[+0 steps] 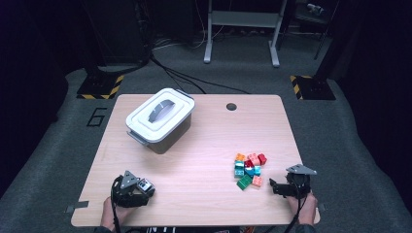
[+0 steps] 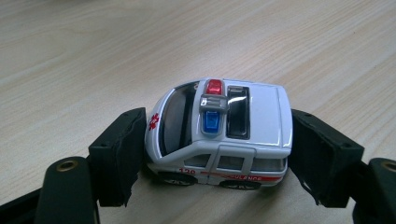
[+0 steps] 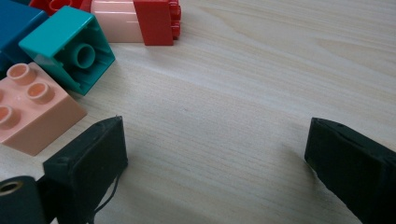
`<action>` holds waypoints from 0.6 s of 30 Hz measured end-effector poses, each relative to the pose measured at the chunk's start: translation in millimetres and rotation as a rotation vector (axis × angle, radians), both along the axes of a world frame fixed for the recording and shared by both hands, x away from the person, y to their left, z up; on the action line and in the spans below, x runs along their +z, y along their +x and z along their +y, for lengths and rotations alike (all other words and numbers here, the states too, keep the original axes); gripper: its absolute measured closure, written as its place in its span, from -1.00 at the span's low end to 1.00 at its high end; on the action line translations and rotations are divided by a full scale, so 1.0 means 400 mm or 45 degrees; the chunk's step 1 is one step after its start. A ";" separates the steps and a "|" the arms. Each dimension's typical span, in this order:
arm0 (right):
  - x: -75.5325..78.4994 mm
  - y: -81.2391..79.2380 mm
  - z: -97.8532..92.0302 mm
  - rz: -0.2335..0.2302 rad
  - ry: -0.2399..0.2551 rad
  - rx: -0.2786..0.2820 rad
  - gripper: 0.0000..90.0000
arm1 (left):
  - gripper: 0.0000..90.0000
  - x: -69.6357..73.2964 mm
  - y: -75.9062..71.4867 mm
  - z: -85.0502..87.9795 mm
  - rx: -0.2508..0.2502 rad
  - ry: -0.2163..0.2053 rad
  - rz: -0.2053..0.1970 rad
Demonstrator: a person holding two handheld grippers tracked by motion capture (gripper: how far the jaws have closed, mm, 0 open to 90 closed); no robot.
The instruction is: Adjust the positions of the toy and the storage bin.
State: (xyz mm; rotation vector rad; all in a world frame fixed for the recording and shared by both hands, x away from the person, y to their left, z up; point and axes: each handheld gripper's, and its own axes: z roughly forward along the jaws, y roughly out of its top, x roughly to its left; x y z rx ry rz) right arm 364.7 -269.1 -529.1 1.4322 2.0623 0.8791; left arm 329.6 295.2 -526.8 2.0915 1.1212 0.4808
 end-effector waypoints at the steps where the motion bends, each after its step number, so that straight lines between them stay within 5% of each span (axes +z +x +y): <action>1: 0.000 0.000 0.001 0.001 0.001 -0.003 -0.89 | -0.44 -0.001 -0.002 0.001 0.008 -0.003 -0.005; 18: 0.000 -0.001 0.002 -0.009 -0.006 0.001 -0.89 | -0.42 0.015 0.010 0.026 0.043 0.010 -0.055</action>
